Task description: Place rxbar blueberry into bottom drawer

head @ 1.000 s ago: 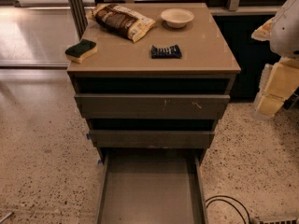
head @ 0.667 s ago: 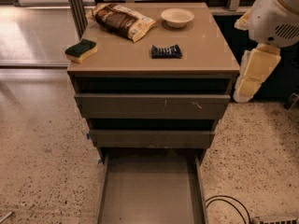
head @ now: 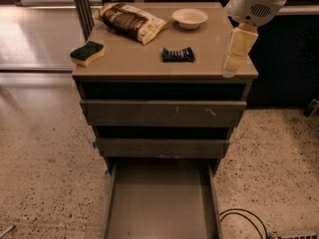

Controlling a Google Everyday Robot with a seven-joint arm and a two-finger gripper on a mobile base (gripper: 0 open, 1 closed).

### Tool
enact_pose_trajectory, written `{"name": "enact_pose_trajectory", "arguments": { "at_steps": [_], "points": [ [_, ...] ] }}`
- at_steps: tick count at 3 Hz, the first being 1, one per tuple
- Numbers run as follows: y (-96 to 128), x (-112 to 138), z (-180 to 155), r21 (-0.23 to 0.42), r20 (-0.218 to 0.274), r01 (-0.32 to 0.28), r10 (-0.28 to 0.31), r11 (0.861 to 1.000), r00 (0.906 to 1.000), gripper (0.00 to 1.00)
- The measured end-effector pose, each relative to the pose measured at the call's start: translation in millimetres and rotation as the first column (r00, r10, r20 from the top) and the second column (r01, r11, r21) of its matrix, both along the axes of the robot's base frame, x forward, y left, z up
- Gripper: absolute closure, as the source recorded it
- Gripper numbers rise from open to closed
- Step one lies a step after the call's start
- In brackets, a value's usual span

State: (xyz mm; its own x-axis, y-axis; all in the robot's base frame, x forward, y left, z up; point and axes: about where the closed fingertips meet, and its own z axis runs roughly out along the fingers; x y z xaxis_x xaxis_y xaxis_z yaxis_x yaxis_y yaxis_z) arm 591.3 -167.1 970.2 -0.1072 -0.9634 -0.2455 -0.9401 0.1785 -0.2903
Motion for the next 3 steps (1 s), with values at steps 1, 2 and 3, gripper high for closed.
{"name": "enact_pose_trajectory", "arguments": {
  "at_steps": [1,2,3],
  "points": [
    [13,52,-17,0.041,-0.017,0.003,-0.002,0.999,0.9999,0.00],
    [13,61,-22,0.056,-0.014,0.013,-0.012,0.998,0.9998,0.00],
    [21,79,-26,0.074,-0.006,0.002,-0.001,0.997,1.0000,0.00]
  ]
}}
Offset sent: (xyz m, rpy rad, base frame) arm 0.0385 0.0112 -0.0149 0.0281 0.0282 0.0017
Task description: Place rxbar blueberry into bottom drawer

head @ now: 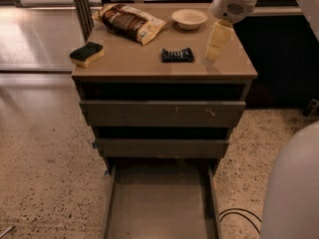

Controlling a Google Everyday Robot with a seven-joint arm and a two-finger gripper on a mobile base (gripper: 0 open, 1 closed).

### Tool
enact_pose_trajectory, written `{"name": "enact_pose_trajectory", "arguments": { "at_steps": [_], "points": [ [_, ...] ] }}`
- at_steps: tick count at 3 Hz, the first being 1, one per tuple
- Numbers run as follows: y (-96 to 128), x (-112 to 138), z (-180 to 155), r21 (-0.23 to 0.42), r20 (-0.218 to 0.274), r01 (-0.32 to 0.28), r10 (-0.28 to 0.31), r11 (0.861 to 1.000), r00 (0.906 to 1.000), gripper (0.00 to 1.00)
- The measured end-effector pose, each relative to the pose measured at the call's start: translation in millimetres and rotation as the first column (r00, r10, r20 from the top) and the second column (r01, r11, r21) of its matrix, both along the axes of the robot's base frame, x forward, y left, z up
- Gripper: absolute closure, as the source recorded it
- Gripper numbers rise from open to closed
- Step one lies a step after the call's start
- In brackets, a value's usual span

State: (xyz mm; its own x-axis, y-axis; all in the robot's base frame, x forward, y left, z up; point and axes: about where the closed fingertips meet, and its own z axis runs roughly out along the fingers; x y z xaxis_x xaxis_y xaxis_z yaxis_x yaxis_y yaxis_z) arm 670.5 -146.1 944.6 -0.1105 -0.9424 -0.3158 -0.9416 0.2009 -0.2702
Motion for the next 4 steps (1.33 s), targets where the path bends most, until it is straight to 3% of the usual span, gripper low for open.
{"name": "enact_pose_trajectory", "arguments": {
  "at_steps": [2,4],
  "points": [
    [22,39,-10,0.024,0.002,-0.038,0.038,0.999,0.9993,0.00],
    [36,68,-48,0.032,-0.057,-0.042,0.043,0.999,0.9974,0.00]
  ]
}}
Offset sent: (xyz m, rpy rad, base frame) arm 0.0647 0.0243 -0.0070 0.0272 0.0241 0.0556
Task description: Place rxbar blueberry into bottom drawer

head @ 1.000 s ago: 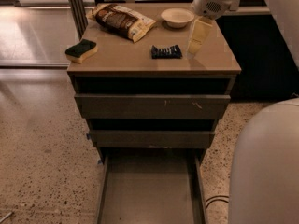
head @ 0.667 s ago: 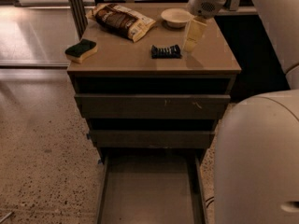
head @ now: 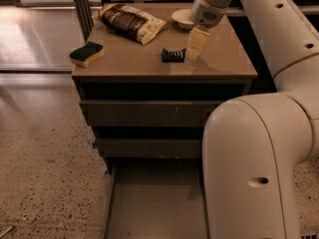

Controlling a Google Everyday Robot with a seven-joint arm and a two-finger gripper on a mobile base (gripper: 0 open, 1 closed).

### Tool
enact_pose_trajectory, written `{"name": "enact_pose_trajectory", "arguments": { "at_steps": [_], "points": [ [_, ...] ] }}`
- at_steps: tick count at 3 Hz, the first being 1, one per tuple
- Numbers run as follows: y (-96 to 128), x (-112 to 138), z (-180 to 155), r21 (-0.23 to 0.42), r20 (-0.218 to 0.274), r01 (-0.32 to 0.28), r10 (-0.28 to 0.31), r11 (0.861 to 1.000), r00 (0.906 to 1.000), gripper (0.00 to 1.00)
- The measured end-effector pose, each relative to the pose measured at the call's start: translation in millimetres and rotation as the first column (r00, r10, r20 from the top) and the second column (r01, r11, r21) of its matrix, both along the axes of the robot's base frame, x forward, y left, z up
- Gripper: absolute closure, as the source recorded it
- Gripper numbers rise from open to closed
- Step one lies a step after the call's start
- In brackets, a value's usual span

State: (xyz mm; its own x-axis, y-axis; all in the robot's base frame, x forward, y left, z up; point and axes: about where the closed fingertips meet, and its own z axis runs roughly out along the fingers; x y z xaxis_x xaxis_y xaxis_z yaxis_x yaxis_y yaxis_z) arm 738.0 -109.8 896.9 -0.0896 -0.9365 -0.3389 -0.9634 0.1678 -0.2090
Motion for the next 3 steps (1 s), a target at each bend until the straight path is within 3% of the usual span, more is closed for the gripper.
{"name": "enact_pose_trajectory", "arguments": {
  "at_steps": [1,3],
  "points": [
    [19.7,32.3,-42.4,0.044,-0.024,0.010,-0.009,0.999,0.9997,0.00],
    [25.3,39.8,-49.9,0.073,-0.022,0.012,-0.010,0.997,0.9997,0.00]
  ]
}}
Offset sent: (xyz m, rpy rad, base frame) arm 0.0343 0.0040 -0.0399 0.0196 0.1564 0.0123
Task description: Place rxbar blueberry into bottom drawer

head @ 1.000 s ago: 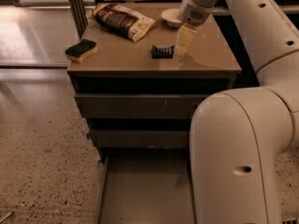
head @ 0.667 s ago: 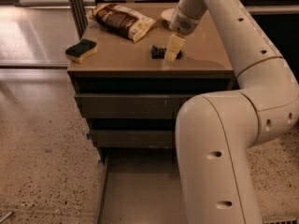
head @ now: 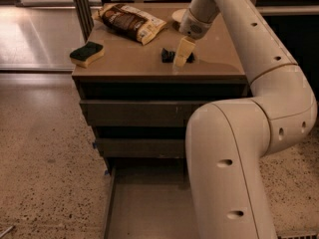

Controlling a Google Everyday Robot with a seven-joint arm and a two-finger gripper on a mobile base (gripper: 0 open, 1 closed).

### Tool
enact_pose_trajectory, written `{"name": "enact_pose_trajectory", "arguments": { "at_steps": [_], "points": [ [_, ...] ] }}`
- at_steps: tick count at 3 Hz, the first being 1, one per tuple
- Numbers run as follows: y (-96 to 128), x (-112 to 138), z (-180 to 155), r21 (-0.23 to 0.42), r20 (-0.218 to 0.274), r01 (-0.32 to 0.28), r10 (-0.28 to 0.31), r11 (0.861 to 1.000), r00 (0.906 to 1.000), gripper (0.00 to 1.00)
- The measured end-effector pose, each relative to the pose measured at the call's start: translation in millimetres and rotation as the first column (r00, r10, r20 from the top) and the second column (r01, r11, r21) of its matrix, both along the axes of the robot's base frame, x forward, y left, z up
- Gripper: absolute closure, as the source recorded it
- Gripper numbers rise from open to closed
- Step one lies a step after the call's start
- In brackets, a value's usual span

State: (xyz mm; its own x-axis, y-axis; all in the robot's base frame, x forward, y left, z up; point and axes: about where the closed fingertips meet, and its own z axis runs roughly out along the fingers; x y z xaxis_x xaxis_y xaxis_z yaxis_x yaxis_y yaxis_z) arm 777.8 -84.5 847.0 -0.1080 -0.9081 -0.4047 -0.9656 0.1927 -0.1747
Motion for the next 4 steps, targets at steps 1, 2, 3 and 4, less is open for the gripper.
{"name": "enact_pose_trajectory", "arguments": {
  "at_steps": [1,2,3,4],
  "points": [
    [8,5,-11,0.029,-0.014,-0.007,0.008,1.000,0.9999,0.00],
    [12,8,-19,0.046,-0.025,-0.010,0.011,0.999,0.9996,0.00],
    [13,10,-26,0.059,-0.037,-0.009,0.011,0.998,0.9993,0.00],
    [13,10,-33,0.075,-0.054,0.001,0.003,0.997,0.9985,0.00]
  ]
}}
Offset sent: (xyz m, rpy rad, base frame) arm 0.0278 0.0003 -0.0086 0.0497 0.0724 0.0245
